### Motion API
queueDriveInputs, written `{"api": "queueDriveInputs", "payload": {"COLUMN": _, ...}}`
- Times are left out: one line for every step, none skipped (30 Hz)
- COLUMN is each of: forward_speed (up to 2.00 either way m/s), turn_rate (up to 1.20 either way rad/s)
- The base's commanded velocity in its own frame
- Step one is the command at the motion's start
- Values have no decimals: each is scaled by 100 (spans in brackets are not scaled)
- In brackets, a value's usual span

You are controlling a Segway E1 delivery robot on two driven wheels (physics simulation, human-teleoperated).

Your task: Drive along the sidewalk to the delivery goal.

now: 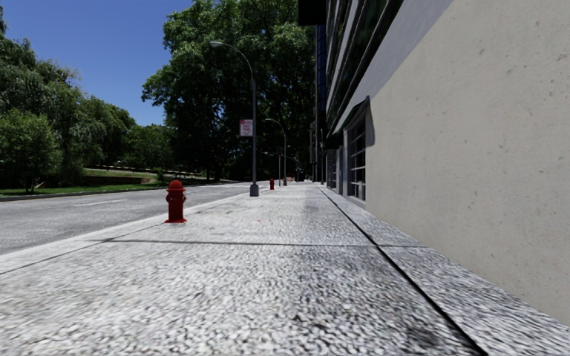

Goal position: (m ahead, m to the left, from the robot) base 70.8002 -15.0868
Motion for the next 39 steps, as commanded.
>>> {"api": "queueDriveInputs", "payload": {"forward_speed": 200, "turn_rate": 0}}
{"api": "queueDriveInputs", "payload": {"forward_speed": 200, "turn_rate": 0}}
{"api": "queueDriveInputs", "payload": {"forward_speed": 200, "turn_rate": 0}}
{"api": "queueDriveInputs", "payload": {"forward_speed": 200, "turn_rate": 0}}
{"api": "queueDriveInputs", "payload": {"forward_speed": 200, "turn_rate": 0}}
{"api": "queueDriveInputs", "payload": {"forward_speed": 200, "turn_rate": 0}}
{"api": "queueDriveInputs", "payload": {"forward_speed": 200, "turn_rate": 0}}
{"api": "queueDriveInputs", "payload": {"forward_speed": 200, "turn_rate": 0}}
{"api": "queueDriveInputs", "payload": {"forward_speed": 200, "turn_rate": 0}}
{"api": "queueDriveInputs", "payload": {"forward_speed": 200, "turn_rate": 0}}
{"api": "queueDriveInputs", "payload": {"forward_speed": 200, "turn_rate": 0}}
{"api": "queueDriveInputs", "payload": {"forward_speed": 200, "turn_rate": 0}}
{"api": "queueDriveInputs", "payload": {"forward_speed": 200, "turn_rate": 0}}
{"api": "queueDriveInputs", "payload": {"forward_speed": 200, "turn_rate": 0}}
{"api": "queueDriveInputs", "payload": {"forward_speed": 200, "turn_rate": 0}}
{"api": "queueDriveInputs", "payload": {"forward_speed": 200, "turn_rate": 0}}
{"api": "queueDriveInputs", "payload": {"forward_speed": 200, "turn_rate": -1}}
{"api": "queueDriveInputs", "payload": {"forward_speed": 200, "turn_rate": -2}}
{"api": "queueDriveInputs", "payload": {"forward_speed": 200, "turn_rate": -2}}
{"api": "queueDriveInputs", "payload": {"forward_speed": 200, "turn_rate": -8}}
{"api": "queueDriveInputs", "payload": {"forward_speed": 200, "turn_rate": -16}}
{"api": "queueDriveInputs", "payload": {"forward_speed": 200, "turn_rate": -30}}
{"api": "queueDriveInputs", "payload": {"forward_speed": 200, "turn_rate": -50}}
{"api": "queueDriveInputs", "payload": {"forward_speed": 200, "turn_rate": -70}}
{"api": "queueDriveInputs", "payload": {"forward_speed": 200, "turn_rate": -85}}
{"api": "queueDriveInputs", "payload": {"forward_speed": 200, "turn_rate": -88}}
{"api": "queueDriveInputs", "payload": {"forward_speed": 200, "turn_rate": -88}}
{"api": "queueDriveInputs", "payload": {"forward_speed": 200, "turn_rate": -83}}
{"api": "queueDriveInputs", "payload": {"forward_speed": 200, "turn_rate": -8}}
{"api": "queueDriveInputs", "payload": {"forward_speed": 200, "turn_rate": 0}}
{"api": "queueDriveInputs", "payload": {"forward_speed": 200, "turn_rate": 0}}
{"api": "queueDriveInputs", "payload": {"forward_speed": 200, "turn_rate": 0}}
{"api": "queueDriveInputs", "payload": {"forward_speed": 200, "turn_rate": 0}}
{"api": "queueDriveInputs", "payload": {"forward_speed": 200, "turn_rate": 0}}
{"api": "queueDriveInputs", "payload": {"forward_speed": 200, "turn_rate": 0}}
{"api": "queueDriveInputs", "payload": {"forward_speed": 200, "turn_rate": 0}}
{"api": "queueDriveInputs", "payload": {"forward_speed": 200, "turn_rate": 0}}
{"api": "queueDriveInputs", "payload": {"forward_speed": 200, "turn_rate": 0}}
{"api": "queueDriveInputs", "payload": {"forward_speed": 200, "turn_rate": 0}}
